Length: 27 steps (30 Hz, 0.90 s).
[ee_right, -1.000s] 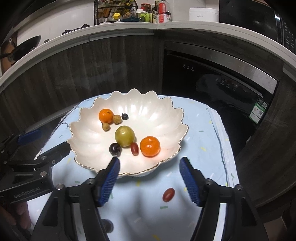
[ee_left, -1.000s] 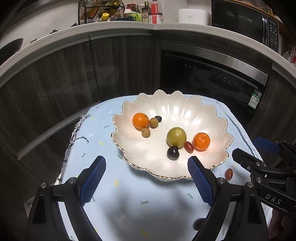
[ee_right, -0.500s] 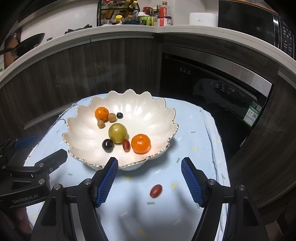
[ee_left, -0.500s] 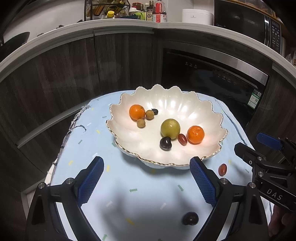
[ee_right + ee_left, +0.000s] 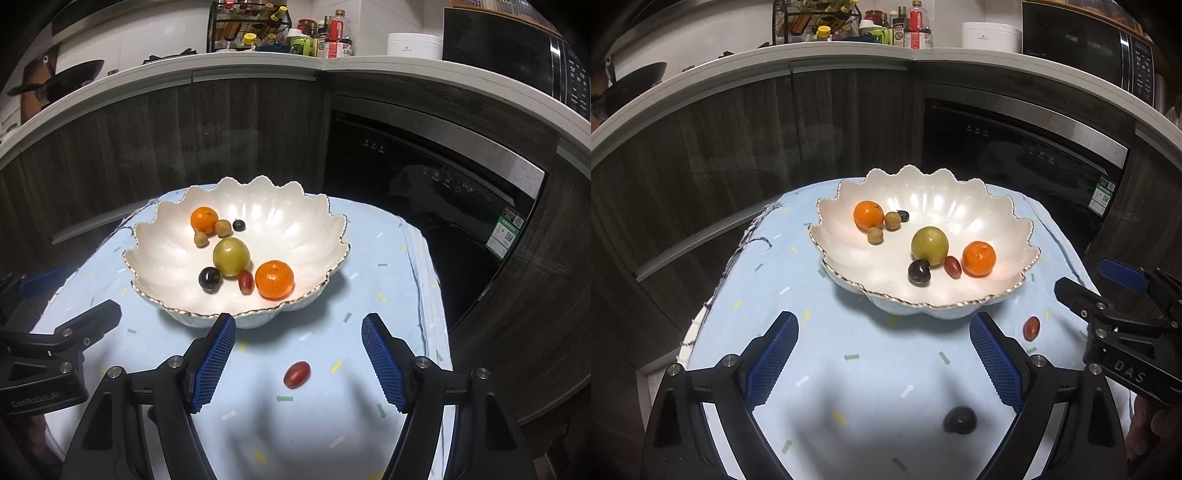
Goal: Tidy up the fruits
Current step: 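Withdraw both tools from the bowl toward the dark plum and grape tomato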
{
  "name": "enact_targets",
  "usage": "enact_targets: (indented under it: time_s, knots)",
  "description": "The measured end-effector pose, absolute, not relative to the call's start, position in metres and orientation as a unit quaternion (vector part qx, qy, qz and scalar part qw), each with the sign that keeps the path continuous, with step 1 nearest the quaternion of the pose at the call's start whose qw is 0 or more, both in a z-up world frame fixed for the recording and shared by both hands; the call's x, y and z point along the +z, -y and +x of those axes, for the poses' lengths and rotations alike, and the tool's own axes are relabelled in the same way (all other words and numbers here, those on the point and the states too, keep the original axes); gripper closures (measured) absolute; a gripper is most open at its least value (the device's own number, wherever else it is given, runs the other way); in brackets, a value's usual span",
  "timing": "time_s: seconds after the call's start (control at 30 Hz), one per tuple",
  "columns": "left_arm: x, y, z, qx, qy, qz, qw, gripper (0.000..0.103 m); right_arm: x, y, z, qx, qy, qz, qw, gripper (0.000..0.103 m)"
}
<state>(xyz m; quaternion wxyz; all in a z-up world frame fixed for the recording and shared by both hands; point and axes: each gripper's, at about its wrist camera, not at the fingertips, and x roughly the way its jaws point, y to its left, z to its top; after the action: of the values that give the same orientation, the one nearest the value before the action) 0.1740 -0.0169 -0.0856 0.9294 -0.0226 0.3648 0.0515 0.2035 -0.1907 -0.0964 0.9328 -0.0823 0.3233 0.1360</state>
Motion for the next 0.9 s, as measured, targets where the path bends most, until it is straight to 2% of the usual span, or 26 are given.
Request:
enact_targets:
  time_s: [0.9]
  knots:
    - [-0.123,0.062,0.139,0.084,-0.379,-0.060,0.920,0.009,-0.134,0.216,0.199,0.208,-0.317,-0.131,0.916,0.032]
